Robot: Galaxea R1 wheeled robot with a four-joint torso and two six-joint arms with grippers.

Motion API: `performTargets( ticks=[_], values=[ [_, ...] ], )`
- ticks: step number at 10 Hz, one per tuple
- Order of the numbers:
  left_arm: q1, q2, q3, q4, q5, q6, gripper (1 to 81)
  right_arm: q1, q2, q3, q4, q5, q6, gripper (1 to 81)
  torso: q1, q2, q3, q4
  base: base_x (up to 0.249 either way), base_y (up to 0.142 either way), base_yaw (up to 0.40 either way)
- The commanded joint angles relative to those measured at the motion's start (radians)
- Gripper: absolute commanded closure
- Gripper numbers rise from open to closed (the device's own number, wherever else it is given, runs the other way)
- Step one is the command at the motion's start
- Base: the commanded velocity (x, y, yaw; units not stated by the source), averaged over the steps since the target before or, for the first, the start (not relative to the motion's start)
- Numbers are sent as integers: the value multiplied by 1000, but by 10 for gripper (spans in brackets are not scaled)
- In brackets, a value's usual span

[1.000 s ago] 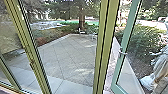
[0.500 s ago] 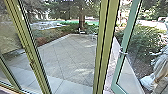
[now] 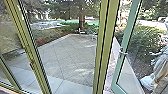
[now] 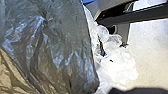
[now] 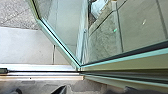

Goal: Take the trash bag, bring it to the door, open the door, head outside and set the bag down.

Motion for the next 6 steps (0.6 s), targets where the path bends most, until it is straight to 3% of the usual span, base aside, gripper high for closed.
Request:
performTargets(
  ticks=[1,3,6],
  values=[
    [-16,3,4,7,66,4,811,-140,-41,42,231,-35,-88,10,0,0,0,0,0,0,0],
    [-16,-2,4,7,63,4,811,-327,-50,91,325,73,-167,10,0,0,0,0,0,0,0],
    [-16,-4,4,11,61,4,811,-625,-44,217,376,352,-169,10,0,0,0,0,0,0,0]
  ],
)
